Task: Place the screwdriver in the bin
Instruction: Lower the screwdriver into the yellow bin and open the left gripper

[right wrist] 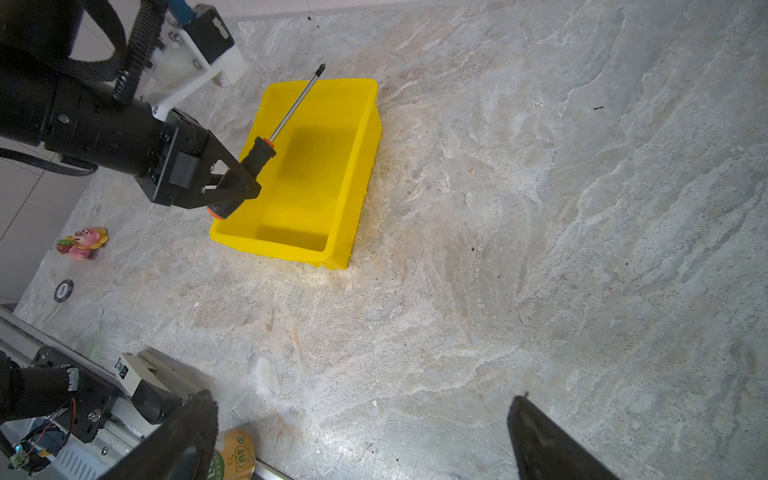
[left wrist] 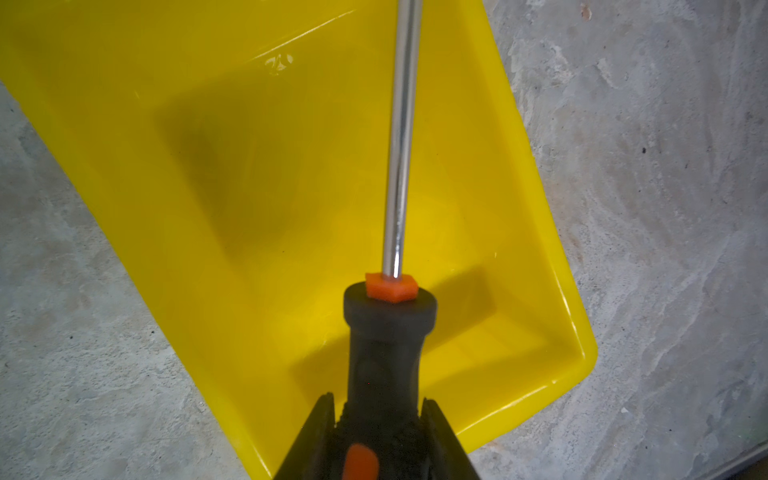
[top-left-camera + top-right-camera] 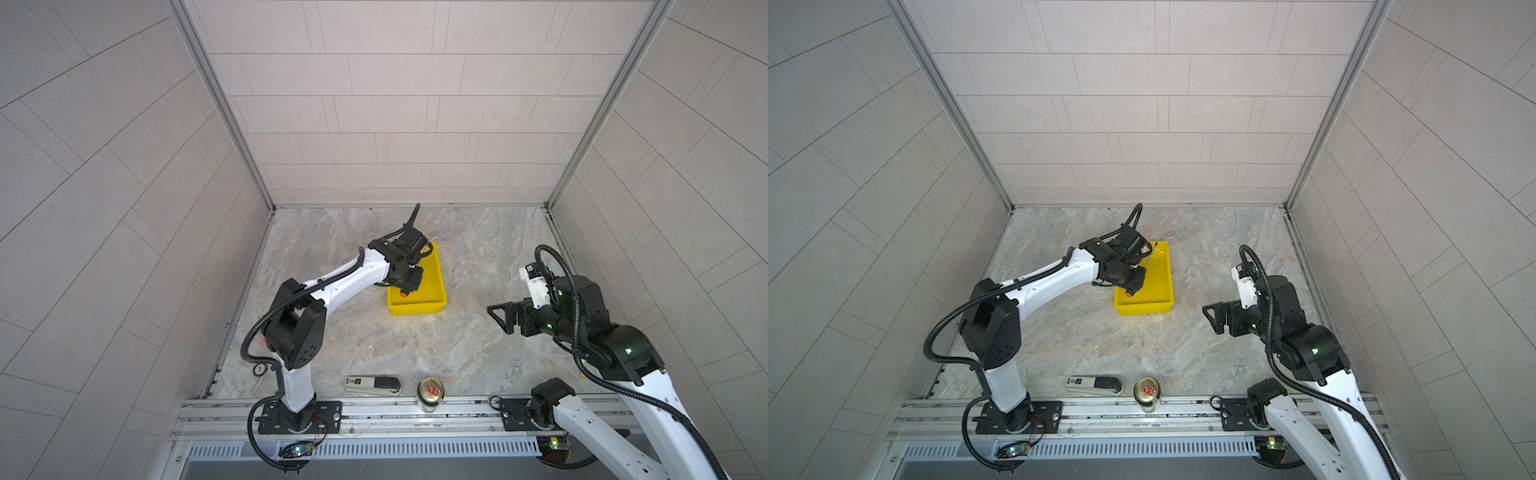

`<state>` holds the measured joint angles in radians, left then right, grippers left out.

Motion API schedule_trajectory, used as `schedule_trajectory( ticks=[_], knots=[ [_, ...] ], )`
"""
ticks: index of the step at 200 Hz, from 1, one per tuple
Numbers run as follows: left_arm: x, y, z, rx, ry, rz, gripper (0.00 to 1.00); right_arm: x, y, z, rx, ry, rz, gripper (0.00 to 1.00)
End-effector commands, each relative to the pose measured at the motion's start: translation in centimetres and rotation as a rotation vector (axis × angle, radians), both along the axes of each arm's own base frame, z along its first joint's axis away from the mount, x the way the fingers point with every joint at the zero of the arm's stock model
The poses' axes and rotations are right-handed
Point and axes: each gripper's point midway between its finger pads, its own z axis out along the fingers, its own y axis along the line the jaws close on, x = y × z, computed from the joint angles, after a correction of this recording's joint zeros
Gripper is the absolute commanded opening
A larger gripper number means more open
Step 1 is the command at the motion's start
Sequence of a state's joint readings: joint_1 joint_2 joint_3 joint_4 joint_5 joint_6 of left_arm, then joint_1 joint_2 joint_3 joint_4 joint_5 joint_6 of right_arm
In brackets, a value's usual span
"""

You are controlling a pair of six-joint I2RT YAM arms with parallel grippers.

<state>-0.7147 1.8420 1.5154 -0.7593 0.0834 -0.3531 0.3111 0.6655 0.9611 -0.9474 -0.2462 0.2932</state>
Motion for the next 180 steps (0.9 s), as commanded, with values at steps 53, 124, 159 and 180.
schedule_trajectory(
  ticks=[53,124,159,180],
  knots=[
    [0.7,-0.3,-2.2,0.065,0.001,0.038,0.00,-0.1,-0.5,2.0,0.026,-0.063,-0.035,1.00],
    [1.4,-0.5,-4.2,0.088,0.016,0.054,0.00,-0.6,-0.6,0.9,0.030,-0.028,-0.045,1.00],
    [1.5,-0.9,-5.3,0.092,0.035,0.054,0.00,-0.9,-1.0,1.0,0.020,-0.029,-0.059,1.00],
    [1.6,-1.0,-5.7,0.097,0.041,0.054,0.02,-1.0,-1.1,0.9,0.023,-0.022,-0.064,1.00]
  ],
)
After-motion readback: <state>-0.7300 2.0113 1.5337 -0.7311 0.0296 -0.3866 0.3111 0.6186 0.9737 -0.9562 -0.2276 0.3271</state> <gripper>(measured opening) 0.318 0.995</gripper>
